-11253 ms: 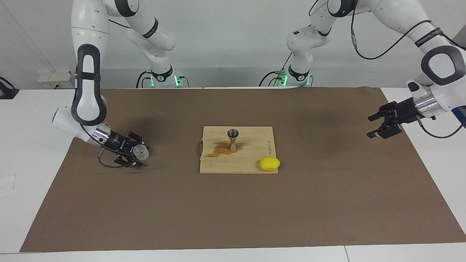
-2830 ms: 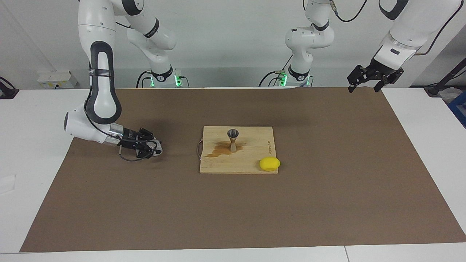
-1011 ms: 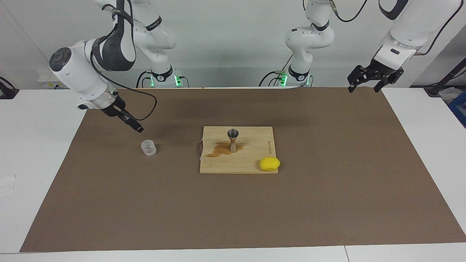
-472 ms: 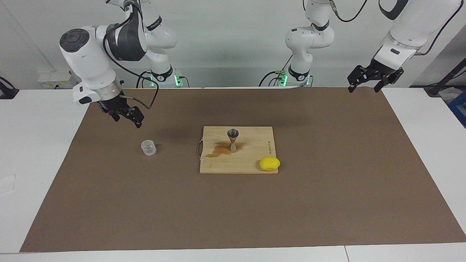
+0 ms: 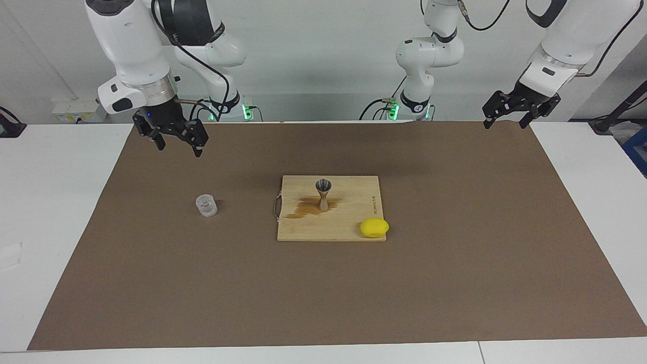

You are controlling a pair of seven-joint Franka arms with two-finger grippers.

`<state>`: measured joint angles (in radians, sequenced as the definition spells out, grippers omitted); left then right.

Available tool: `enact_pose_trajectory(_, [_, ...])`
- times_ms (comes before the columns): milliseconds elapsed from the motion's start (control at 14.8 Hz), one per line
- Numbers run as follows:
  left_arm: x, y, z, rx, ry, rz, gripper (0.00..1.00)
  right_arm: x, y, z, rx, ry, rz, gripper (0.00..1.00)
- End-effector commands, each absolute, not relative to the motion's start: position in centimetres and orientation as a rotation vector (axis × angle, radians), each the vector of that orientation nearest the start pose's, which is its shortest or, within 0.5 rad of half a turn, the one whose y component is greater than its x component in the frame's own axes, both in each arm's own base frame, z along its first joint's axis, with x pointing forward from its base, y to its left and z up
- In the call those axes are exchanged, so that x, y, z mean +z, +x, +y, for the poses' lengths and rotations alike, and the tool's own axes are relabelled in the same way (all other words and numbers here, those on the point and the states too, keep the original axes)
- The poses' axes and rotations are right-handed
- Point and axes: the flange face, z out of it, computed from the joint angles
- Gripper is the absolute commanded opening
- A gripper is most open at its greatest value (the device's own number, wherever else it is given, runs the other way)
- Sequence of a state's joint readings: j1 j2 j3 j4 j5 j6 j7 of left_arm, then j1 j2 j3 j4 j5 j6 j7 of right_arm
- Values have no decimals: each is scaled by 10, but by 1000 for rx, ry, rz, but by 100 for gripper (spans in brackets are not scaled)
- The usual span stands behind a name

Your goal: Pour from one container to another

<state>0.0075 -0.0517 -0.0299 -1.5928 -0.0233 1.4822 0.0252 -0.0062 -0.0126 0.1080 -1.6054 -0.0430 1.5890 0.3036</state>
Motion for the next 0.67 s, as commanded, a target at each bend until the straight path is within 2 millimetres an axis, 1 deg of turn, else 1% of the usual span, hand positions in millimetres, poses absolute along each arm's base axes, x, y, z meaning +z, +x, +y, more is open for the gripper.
enact_pose_trajectory(0, [636, 523, -14, 68, -3145, 68, 100, 628, 540, 48, 41, -3198, 249, 100])
enact_pose_trajectory(135, [636, 523, -14, 68, -3145, 65, 100, 630, 535, 46, 45, -3193, 251, 100])
enact_pose_trajectory(404, [636, 523, -14, 68, -3145, 65, 100, 629, 535, 44, 48, -3195, 199, 100])
enact_pose_trajectory(606, [636, 523, -14, 65, -3145, 65, 100, 624, 529, 44, 62, -3198, 204, 100])
